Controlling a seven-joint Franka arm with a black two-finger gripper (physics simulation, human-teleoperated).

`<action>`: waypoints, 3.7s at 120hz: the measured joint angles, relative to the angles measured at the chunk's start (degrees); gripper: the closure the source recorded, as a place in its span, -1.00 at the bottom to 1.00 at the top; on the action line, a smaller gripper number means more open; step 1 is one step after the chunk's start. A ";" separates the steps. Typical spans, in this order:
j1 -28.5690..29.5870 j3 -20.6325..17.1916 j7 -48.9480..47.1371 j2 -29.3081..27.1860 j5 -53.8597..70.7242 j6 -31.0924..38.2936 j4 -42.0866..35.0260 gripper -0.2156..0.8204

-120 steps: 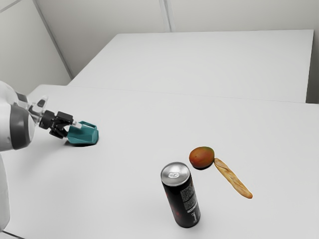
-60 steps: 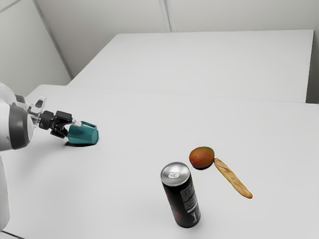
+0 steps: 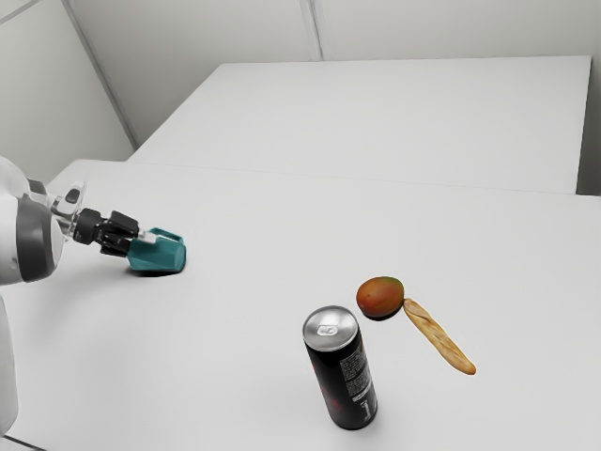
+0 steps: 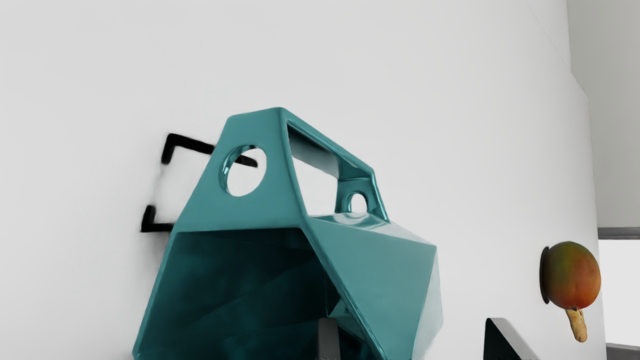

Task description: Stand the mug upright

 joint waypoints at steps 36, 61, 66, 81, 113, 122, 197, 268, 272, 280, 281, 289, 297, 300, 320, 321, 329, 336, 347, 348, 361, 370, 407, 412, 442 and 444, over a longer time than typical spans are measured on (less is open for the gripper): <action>-0.01 0.00 0.52 -0.05 0.08 0.28 -0.25 0.68; -0.56 0.01 0.75 -2.56 0.65 0.61 -0.39 0.85; -0.73 -0.01 0.80 -3.56 0.92 0.90 -0.77 0.85; -1.72 -0.07 0.92 -7.06 2.16 1.94 -1.64 0.87; -11.23 -0.54 1.00 -17.74 11.77 10.23 -6.00 0.90; -13.64 -2.02 0.94 -20.80 16.89 14.09 -8.16 0.90; -16.36 -23.77 -12.28 -27.52 63.21 32.95 -12.67 0.93; -20.09 -25.52 -23.52 -32.03 74.65 45.28 -25.58 0.93; -20.15 -25.85 -24.06 -32.22 75.37 45.79 -25.96 0.93; -20.63 -26.17 -25.09 -32.38 76.39 46.90 -26.99 0.93; -20.70 -26.19 -25.21 -32.39 76.49 47.04 -27.14 0.93; -21.13 -26.26 -26.12 -32.43 77.12 48.10 -28.01 0.93; -21.23 -26.28 -26.99 -32.41 77.90 48.96 -28.61 0.93; -21.18 -26.27 -27.29 -32.39 78.10 49.21 -28.73 0.93; -20.39 -26.41 -29.17 -32.42 78.80 50.76 -29.88 0.93; -20.35 -26.44 -29.26 -32.41 78.82 50.81 -29.90 0.93; -20.26 -26.61 -29.93 -32.39 78.92 51.18 -30.02 0.93; -20.42 -26.66 -30.46 -32.37 78.97 51.43 -30.05 0.93; -20.72 -26.73 -31.10 -32.36 78.92 51.68 -30.06 0.85; -20.74 -26.73 -31.14 -32.36 78.91 51.69 -30.06 0.84; -20.82 -26.79 -31.54 -32.33 78.67 51.80 -30.06 0.70; -20.66 -26.92 -31.77 -32.30 78.57 51.85 -30.06 0.62; -20.60 -27.02 -32.45 -32.35 78.46 51.94 -30.00 0.29; -20.60 -27.02 -32.52 -32.40 78.44 51.94 -29.99 0.25; -20.53 -27.05 -32.84 -33.62 78.39 51.70 -29.90 0.04; -20.52 -27.06 -32.86 -33.79 78.39 51.65 -29.89 0.03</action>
